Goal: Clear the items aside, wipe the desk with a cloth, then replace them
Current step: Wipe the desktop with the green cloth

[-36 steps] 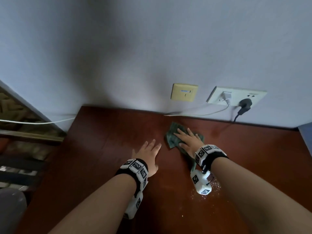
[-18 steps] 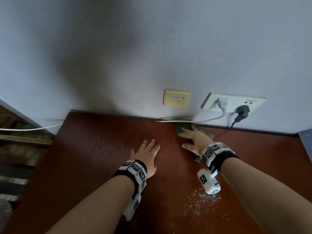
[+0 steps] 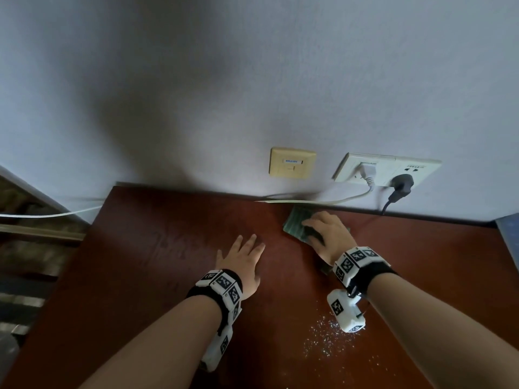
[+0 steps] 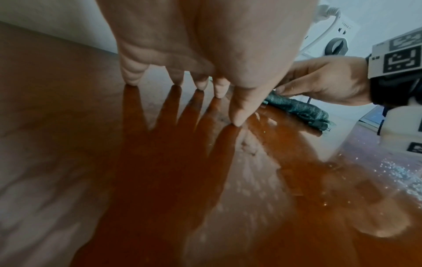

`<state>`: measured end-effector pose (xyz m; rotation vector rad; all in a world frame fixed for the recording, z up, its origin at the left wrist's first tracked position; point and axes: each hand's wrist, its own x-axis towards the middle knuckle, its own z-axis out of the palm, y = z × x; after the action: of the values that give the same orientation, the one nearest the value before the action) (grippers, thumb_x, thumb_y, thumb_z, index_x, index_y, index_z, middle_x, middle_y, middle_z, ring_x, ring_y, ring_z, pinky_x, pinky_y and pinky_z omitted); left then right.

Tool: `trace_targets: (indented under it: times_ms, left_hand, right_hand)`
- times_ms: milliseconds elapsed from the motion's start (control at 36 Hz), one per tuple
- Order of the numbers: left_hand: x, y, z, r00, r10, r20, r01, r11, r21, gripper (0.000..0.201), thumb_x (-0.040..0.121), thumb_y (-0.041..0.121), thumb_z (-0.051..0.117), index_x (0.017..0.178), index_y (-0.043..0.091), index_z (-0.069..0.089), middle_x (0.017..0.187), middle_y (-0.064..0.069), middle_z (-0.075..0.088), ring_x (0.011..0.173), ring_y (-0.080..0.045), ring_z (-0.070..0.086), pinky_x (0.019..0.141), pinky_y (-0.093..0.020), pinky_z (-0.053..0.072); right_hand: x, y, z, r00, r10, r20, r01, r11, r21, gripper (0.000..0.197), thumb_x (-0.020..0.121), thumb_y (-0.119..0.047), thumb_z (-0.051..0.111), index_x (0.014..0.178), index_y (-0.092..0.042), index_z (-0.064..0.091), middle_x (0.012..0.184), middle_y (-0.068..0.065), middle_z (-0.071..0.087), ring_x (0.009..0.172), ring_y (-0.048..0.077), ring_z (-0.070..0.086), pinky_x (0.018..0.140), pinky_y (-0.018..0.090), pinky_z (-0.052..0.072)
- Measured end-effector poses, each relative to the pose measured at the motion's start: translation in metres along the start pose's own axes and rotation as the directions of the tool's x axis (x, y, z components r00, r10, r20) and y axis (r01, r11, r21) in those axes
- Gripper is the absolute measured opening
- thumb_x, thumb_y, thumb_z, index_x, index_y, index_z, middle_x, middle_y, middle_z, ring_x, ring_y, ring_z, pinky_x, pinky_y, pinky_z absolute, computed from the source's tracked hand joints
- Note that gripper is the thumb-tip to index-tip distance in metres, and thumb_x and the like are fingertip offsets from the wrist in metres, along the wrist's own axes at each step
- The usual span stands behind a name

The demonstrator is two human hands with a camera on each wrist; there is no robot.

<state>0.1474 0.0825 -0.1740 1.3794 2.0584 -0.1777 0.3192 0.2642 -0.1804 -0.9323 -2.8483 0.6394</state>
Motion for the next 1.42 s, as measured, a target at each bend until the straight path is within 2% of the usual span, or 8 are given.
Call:
trace_targets:
  times_ms: [56, 194, 389, 528, 667, 778, 917, 1417]
  left_hand:
    - [0.000, 0.000, 0.000, 1.000, -0.003, 0.002, 0.003, 1.000, 0.006, 0.073, 0.099, 0.032, 0.050, 0.157, 0.036, 0.007, 0.165, 0.014, -0.014, 0.152, -0.017, -0.013, 0.119, -0.063, 0.009]
    - [0.001, -0.001, 0.000, 0.999, -0.022, 0.039, 0.022, 1.000, 0.008, 0.074, 0.100, 0.036, 0.050, 0.156, 0.041, 0.002, 0.163, 0.016, -0.020, 0.151, -0.017, -0.018, 0.116, -0.068, 0.007]
    - [0.002, 0.001, 0.001, 0.996, -0.034, 0.082, 0.031, 0.999, 0.034, 0.074, 0.103, 0.036, 0.043, 0.156, 0.041, -0.008, 0.161, 0.014, -0.027, 0.150, -0.019, -0.024, 0.116, -0.068, 0.003]
    - [0.001, 0.000, 0.004, 0.996, -0.032, 0.082, 0.028, 0.998, 0.052, 0.073, 0.103, 0.037, 0.040, 0.155, 0.041, -0.011, 0.161, 0.014, -0.028, 0.149, -0.019, -0.026, 0.116, -0.068, 0.000]
    - [0.002, 0.000, 0.007, 0.995, -0.044, 0.086, 0.039, 0.997, 0.063, 0.073, 0.103, 0.038, 0.038, 0.155, 0.042, -0.013, 0.160, 0.015, -0.030, 0.148, -0.019, -0.027, 0.115, -0.069, -0.003]
    - [0.003, 0.002, 0.008, 0.994, -0.048, 0.095, 0.041, 0.996, 0.075, 0.073, 0.103, 0.038, 0.037, 0.154, 0.042, -0.015, 0.159, 0.014, -0.031, 0.148, -0.020, -0.028, 0.114, -0.069, -0.003]
    - [0.002, 0.002, 0.007, 0.993, -0.053, 0.104, 0.044, 0.995, 0.086, 0.072, 0.103, 0.038, 0.036, 0.154, 0.041, -0.015, 0.159, 0.013, -0.032, 0.148, -0.021, -0.028, 0.114, -0.070, -0.003]
    - [-0.012, 0.000, 0.014, 0.988, -0.029, 0.150, 0.015, 0.995, 0.094, 0.073, 0.104, 0.039, 0.039, 0.154, 0.042, -0.014, 0.160, 0.014, -0.030, 0.149, -0.022, -0.026, 0.116, -0.069, 0.002]
  right_hand:
    - [0.000, 0.002, 0.003, 0.984, 0.044, 0.172, -0.037, 0.998, -0.044, 0.059, 0.095, -0.029, 0.052, 0.149, -0.024, 0.029, 0.158, -0.003, 0.019, 0.144, 0.026, 0.016, 0.116, 0.040, 0.015]
    - [-0.005, 0.001, 0.012, 0.908, 0.051, 0.415, 0.051, 0.972, -0.229, 0.069, 0.099, -0.050, 0.030, 0.148, -0.033, -0.016, 0.145, -0.020, -0.030, 0.143, 0.016, -0.021, 0.116, 0.045, -0.006]
    - [-0.017, 0.002, 0.010, 0.912, -0.073, 0.405, 0.089, 0.996, -0.022, 0.062, 0.099, -0.007, 0.040, 0.149, -0.036, 0.021, 0.150, -0.027, 0.002, 0.138, 0.002, -0.011, 0.115, 0.035, -0.008]
    - [-0.008, 0.000, -0.014, 0.978, 0.180, 0.110, -0.205, 0.929, 0.309, 0.057, 0.086, 0.019, 0.044, 0.130, -0.016, 0.058, 0.129, -0.009, 0.050, 0.126, 0.008, 0.044, 0.091, -0.011, 0.012]
    - [0.012, 0.014, -0.031, 0.871, 0.477, -0.118, -0.425, 0.851, 0.309, 0.050, 0.093, 0.003, 0.035, 0.132, -0.022, 0.055, 0.124, 0.013, 0.060, 0.107, 0.032, 0.058, 0.096, 0.035, 0.046]
    - [0.017, 0.011, -0.011, 0.889, 0.440, -0.130, -0.396, 0.879, 0.265, 0.051, 0.094, -0.008, 0.042, 0.142, -0.026, 0.041, 0.139, 0.008, 0.050, 0.126, 0.030, 0.048, 0.103, 0.038, 0.036]
    - [0.006, 0.002, 0.026, 0.932, 0.289, 0.220, -0.249, 0.949, -0.193, 0.075, 0.095, -0.055, 0.034, 0.151, -0.028, -0.008, 0.156, -0.015, -0.016, 0.146, 0.018, -0.014, 0.117, 0.044, -0.002]
    - [-0.061, -0.028, 0.020, 0.921, -0.092, 0.378, 0.067, 0.995, 0.079, 0.059, 0.097, -0.005, 0.040, 0.144, -0.040, 0.033, 0.148, -0.031, 0.014, 0.140, 0.001, -0.005, 0.116, 0.035, -0.006]
